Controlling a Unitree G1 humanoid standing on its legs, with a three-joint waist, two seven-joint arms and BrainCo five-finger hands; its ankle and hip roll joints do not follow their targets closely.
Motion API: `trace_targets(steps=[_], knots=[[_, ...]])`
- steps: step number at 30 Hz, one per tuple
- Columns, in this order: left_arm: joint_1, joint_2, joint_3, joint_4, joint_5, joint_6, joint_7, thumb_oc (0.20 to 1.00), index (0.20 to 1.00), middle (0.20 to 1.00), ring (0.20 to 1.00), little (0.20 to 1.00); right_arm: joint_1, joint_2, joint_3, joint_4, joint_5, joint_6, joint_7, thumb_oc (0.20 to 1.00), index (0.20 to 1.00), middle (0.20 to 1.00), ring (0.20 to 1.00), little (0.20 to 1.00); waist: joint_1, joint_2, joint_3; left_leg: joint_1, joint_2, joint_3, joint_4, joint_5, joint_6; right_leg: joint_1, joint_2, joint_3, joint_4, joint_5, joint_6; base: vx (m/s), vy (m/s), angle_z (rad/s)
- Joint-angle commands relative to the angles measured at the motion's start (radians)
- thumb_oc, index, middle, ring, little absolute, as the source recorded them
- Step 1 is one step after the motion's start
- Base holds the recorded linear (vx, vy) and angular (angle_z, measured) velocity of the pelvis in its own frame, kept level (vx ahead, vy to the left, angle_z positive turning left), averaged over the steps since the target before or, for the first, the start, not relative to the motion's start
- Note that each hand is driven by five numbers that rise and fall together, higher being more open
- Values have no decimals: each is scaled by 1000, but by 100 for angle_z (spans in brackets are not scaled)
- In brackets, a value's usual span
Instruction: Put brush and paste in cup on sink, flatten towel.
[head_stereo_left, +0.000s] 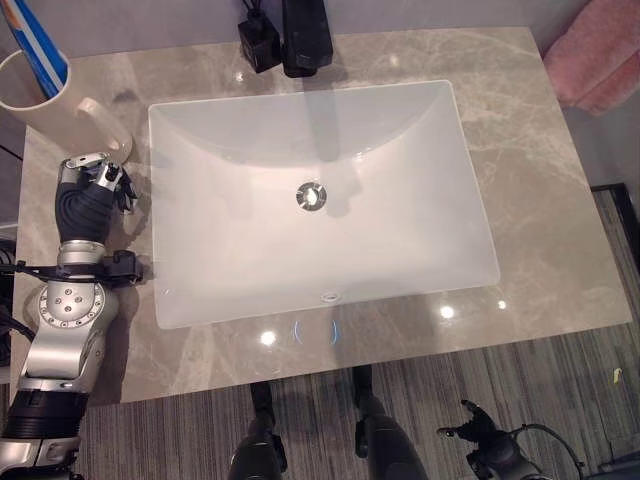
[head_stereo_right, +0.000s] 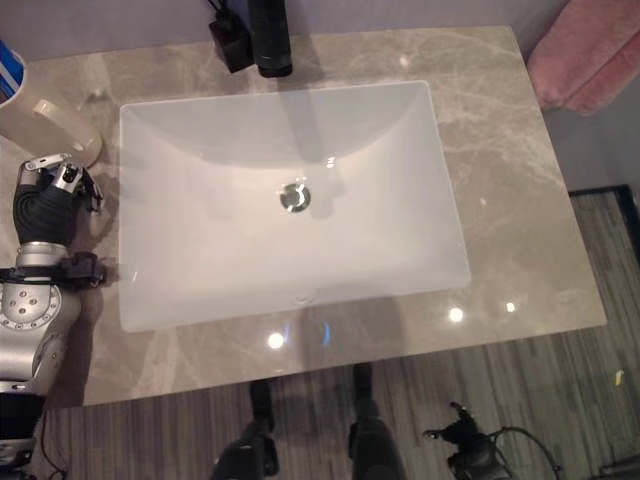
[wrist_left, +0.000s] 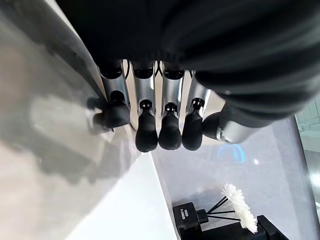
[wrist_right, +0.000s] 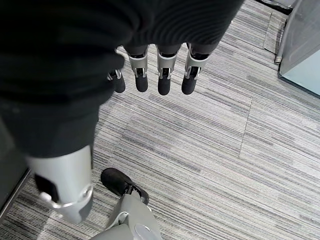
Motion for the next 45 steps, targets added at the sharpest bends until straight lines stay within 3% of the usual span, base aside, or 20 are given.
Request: trace_targets(steps=[1, 12, 27, 45], knots=[[95, 24, 19, 56, 1, 22, -7, 200, 200, 200, 200, 200, 3, -34, 21, 14, -4, 2, -9, 1000, 1000, 1000, 1000, 1000, 4, 5, -17, -68, 6, -133, 3, 54, 8, 6, -4, 20, -1, -14, 11, 0, 0, 0], [44, 60, 56, 118, -9, 11, 45, 200, 200, 200, 200, 200, 12, -46, 14, 6, -7, 0, -6, 1000, 1000, 1000, 1000, 1000, -4, 8, -4, -92, 3, -138, 3, 64, 5, -14, -8, 18, -1, -10, 16, 0, 0, 0], [-101, 121, -35, 184, -26, 10, 69, 200, 200, 200, 200, 200, -2, -54, 31, -23, 7, -2, -13, 1000, 1000, 1000, 1000, 1000, -19, 10, 1, -117, 4, -134, 3, 66, 2, -40, -9, 29, -1, -11, 20, 0, 0, 0], [-199, 135, -86, 240, -33, 12, 87, 200, 200, 200, 200, 200, -5, -57, 50, -25, 7, -5, -15, 1000, 1000, 1000, 1000, 1000, -33, 6, 4, -129, 9, -126, 3, 64, 2, -63, -3, 44, -1, -6, 20, 0, 0, 0]])
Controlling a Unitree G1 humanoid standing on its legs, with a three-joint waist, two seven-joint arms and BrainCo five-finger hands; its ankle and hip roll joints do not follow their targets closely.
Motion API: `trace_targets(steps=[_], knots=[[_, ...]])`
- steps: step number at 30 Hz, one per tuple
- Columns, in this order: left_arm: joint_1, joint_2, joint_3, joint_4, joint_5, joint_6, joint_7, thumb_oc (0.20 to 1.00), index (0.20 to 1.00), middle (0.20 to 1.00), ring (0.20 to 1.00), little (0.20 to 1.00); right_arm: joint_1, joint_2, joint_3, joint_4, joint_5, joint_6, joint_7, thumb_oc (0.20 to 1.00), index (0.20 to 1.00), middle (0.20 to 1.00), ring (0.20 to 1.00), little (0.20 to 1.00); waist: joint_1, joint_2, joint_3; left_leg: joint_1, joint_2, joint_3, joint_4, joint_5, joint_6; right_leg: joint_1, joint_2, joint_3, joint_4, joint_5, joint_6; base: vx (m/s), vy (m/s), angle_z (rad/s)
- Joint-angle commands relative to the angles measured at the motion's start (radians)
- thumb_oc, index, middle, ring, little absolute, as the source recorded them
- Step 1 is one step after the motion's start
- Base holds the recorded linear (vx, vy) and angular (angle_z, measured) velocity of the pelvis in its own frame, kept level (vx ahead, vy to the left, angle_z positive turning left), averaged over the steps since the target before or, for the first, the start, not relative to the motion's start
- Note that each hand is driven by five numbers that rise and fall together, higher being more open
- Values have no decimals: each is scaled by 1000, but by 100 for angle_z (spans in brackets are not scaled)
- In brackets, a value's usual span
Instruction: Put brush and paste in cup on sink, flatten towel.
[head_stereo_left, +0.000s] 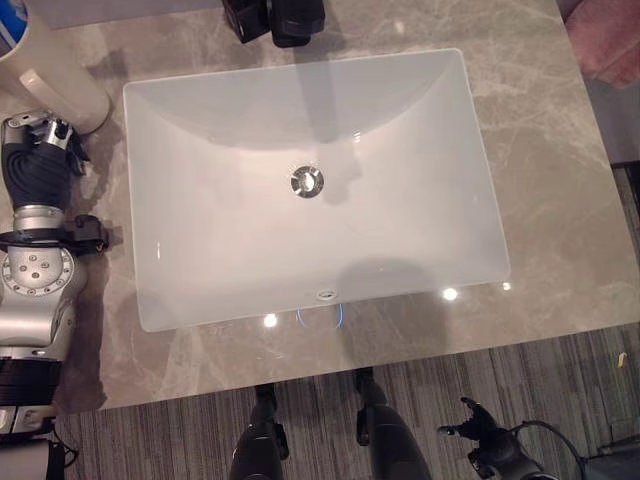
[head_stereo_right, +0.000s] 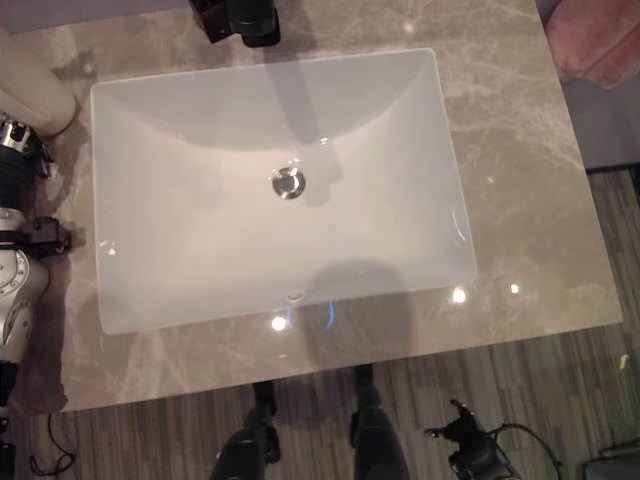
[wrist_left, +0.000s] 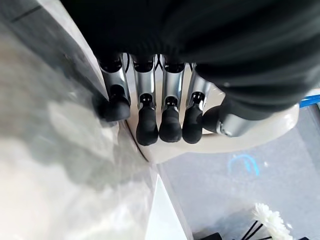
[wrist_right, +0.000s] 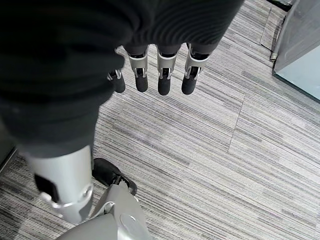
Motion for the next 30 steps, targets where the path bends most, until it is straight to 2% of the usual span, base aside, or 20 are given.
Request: trace_targets(steps=[1, 21, 30], knots=[[-10, 11, -73, 89, -21, 15, 4, 200, 200, 200, 200, 200, -4, -41, 26, -9, 7, -3, -15, 1000, 1000, 1000, 1000, 1000, -32, -12, -5, -46, -3, -130, 3, 54, 10, 23, -16, 36, -2, -19, 29, 0, 0, 0], [-139, 39, -145, 221, -26, 29, 21, 200, 200, 200, 200, 200, 0, -51, 42, -36, 8, -7, -13, 1000, 1000, 1000, 1000, 1000, -49, -18, 5, -64, -7, -127, 3, 60, 10, -1, -14, 44, -2, -4, 31, 0, 0, 0], [-257, 90, -221, 317, -23, 40, 19, 200, 200, 200, 200, 200, -3, -61, 52, -46, 16, -12, -10, 1000, 1000, 1000, 1000, 1000, -59, -22, 8, -72, -3, -125, 3, 60, 8, -10, -12, 44, -2, 0, 36, 0, 0, 0]])
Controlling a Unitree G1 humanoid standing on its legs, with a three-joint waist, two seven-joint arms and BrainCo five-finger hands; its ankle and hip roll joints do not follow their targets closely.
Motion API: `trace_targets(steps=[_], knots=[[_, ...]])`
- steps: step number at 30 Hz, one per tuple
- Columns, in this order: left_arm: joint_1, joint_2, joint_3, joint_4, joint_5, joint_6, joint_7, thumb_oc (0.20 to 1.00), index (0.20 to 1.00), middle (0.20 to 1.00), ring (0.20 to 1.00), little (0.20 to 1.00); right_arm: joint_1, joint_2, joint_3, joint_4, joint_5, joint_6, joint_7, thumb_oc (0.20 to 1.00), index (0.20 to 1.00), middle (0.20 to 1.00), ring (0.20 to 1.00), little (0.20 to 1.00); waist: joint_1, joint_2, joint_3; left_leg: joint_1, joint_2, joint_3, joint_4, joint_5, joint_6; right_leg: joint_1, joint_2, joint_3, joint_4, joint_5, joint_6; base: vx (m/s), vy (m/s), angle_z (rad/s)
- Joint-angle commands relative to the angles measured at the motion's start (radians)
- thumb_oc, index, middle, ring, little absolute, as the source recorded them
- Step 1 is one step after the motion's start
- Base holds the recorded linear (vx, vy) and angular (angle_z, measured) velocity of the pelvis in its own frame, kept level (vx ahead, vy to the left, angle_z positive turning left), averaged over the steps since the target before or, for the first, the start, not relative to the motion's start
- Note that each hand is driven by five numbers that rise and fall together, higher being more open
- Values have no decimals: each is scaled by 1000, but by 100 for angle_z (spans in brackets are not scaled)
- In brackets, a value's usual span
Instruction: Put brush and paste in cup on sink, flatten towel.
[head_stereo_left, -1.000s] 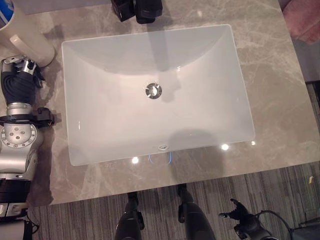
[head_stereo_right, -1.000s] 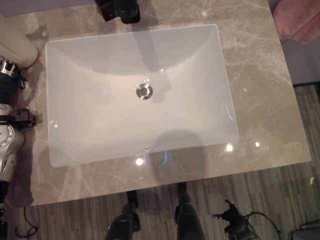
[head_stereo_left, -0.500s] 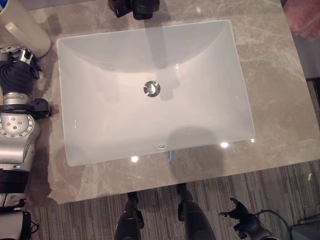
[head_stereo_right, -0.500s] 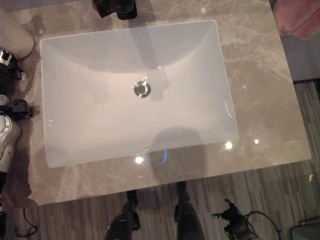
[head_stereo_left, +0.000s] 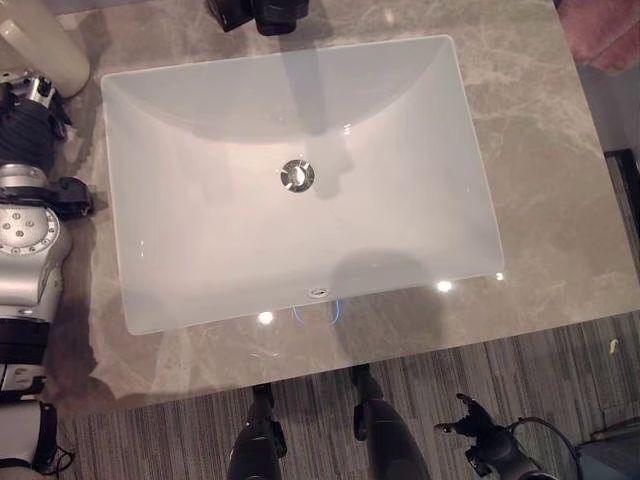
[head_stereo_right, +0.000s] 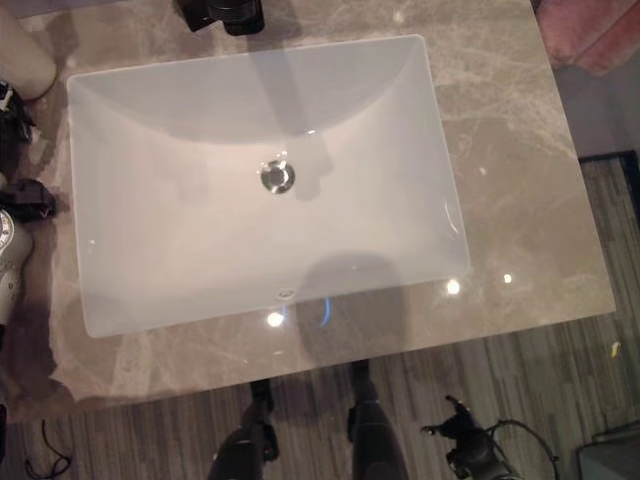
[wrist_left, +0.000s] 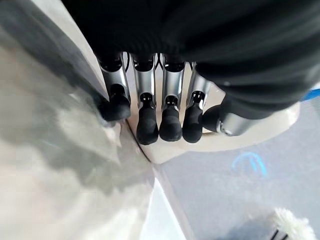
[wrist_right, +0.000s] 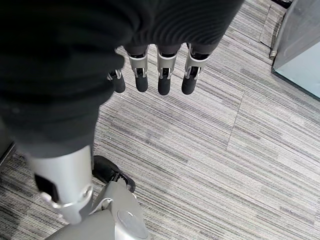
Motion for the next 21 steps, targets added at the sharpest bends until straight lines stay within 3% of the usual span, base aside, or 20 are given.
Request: trace_targets(steps=[1, 12, 21], knots=[[-23, 17, -108, 118, 5, 22, 15, 200, 200, 200, 200, 200, -5, -58, 33, -14, 17, -6, -11, 1000, 1000, 1000, 1000, 1000, -34, -13, 8, -51, -4, -128, 3, 56, 11, 15, -12, 38, -2, -8, 36, 0, 0, 0], [-45, 8, -147, 146, 2, 25, 4, 200, 200, 200, 200, 200, -1, -50, 48, 2, 14, -5, -6, 1000, 1000, 1000, 1000, 1000, -33, -13, -1, -42, -1, -126, 3, 54, 11, 23, -11, 43, -2, -11, 35, 0, 0, 0], [164, -48, -24, 73, 22, 19, -10, 200, 200, 200, 200, 200, 11, -46, 30, 8, -1, -4, -4, 1000, 1000, 1000, 1000, 1000, -11, -14, -43, -14, -4, -134, 3, 39, 14, 57, -14, 30, -2, -26, 29, 12, -4, -1]])
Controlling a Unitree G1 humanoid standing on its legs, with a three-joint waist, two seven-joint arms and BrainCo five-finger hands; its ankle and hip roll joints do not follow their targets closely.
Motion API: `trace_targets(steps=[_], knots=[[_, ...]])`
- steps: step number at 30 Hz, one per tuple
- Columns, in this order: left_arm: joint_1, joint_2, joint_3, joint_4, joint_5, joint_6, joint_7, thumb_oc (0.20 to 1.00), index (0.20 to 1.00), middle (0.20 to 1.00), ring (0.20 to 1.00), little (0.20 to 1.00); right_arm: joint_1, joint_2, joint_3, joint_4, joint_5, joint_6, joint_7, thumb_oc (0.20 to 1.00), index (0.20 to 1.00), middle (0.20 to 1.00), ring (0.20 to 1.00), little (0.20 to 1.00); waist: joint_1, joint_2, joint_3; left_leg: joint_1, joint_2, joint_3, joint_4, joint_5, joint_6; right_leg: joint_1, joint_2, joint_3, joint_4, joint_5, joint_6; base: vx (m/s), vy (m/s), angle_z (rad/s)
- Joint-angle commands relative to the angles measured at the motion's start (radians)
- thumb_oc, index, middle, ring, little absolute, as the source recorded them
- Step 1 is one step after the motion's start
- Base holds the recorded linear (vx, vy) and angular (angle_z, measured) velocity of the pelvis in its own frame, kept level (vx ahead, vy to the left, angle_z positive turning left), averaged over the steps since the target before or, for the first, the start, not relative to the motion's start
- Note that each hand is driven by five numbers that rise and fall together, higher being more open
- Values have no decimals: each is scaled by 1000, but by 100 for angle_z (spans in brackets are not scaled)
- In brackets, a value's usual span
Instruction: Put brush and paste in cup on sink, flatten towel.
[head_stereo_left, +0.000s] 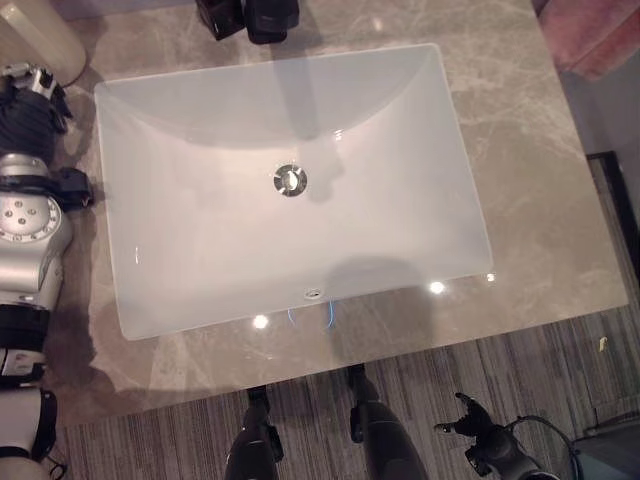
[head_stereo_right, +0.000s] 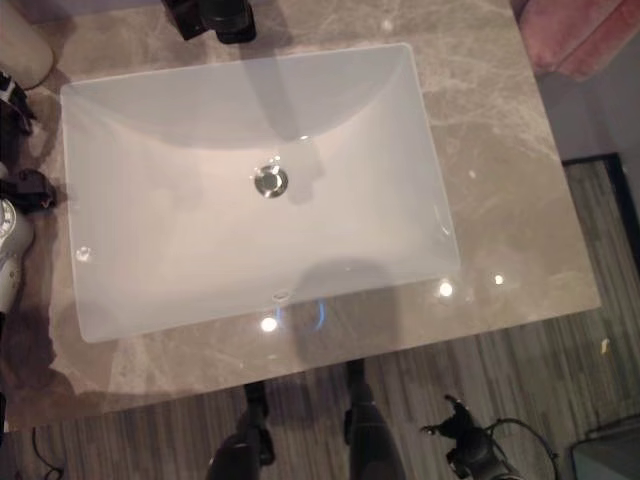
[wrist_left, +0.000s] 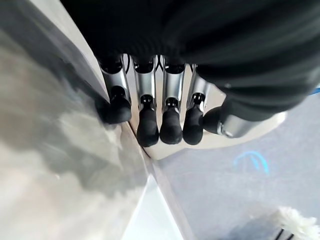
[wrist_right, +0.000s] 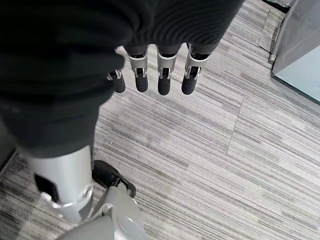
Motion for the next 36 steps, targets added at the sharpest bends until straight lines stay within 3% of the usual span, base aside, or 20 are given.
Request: trace_targets(steps=[1, 11, 19, 20, 36], knots=[[139, -39, -7, 57, 16, 21, -6, 200, 200, 200, 200, 200, 19, -42, 7, 9, -1, -4, -5, 1000, 1000, 1000, 1000, 1000, 7, 2, -28, -42, -6, -131, 3, 38, 14, 34, -16, 24, -2, -27, 31, 0, 0, 0], [111, 38, 33, 153, 7, 31, 5, 200, 200, 200, 200, 200, 33, -51, -19, 9, 6, -4, 2, 1000, 1000, 1000, 1000, 1000, 4, 2, -31, -35, -6, -125, 3, 42, 13, 40, -16, 21, -2, -24, 32, 0, 0, 0], [-140, 63, -99, 394, -67, 39, 16, 200, 200, 200, 200, 200, 54, -56, -29, 34, 30, -2, 3, 1000, 1000, 1000, 1000, 1000, -25, -3, -28, -27, -1, -109, 3, 37, 10, 33, -14, 34, -2, -21, 38, 5, 6, -1], [-237, 65, -157, 474, -83, 46, 16, 200, 200, 200, 200, 200, 58, -61, -28, 42, 39, -3, 1, 1000, 1000, 1000, 1000, 1000, -39, -2, -27, -31, 1, -102, 3, 40, 10, 25, -14, 39, -2, -19, 41, 22, 31, -10], [-418, 65, -283, 558, -82, 44, 29, 200, 200, 200, 200, 200, 73, -53, 16, -6, 60, -26, 17, 1000, 1000, 1000, 1000, 1000, -59, -27, -27, -66, 4, -99, 3, 47, 12, -10, -7, 55, -2, -10, 46, 6, 14, -4]])
